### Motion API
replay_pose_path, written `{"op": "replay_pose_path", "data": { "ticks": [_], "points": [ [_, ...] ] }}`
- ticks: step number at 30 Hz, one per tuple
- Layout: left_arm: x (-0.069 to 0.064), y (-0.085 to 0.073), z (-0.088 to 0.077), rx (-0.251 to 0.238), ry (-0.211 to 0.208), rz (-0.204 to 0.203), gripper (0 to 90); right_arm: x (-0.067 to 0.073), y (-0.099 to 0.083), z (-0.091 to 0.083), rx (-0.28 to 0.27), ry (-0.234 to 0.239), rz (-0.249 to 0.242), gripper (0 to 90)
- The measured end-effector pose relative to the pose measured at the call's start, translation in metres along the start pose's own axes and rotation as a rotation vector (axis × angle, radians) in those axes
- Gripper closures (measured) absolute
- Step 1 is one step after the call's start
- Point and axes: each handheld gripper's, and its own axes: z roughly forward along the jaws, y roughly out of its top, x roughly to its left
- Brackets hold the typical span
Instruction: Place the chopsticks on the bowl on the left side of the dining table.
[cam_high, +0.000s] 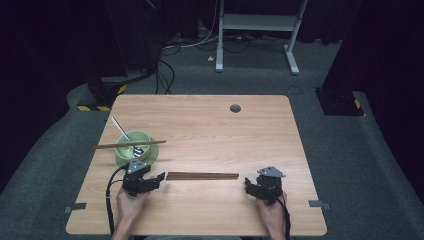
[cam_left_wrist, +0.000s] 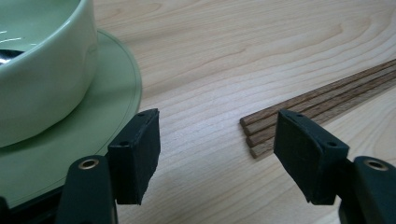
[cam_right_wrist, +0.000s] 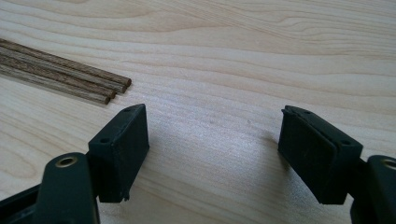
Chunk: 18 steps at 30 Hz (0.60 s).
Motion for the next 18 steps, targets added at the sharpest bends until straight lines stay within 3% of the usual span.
{"op": "replay_pose_path", "data": {
  "ticks": [9, 13, 18],
  "points": [
    [0.001, -0.005, 0.008, 0.012, 0.039, -0.001, 32.0, 0.000, 0.000, 0.000, 0.000, 0.000, 0.000, 23.8],
    [0.002, -0.006, 0.011, 0.015, 0.076, 0.014, 32.1, 0.000, 0.000, 0.000, 0.000, 0.000, 0.000, 23.8],
    [0.004, -0.010, 0.015, 0.016, 0.094, 0.002, 32.2, 0.000, 0.000, 0.000, 0.000, 0.000, 0.000, 23.8]
  ]
}}
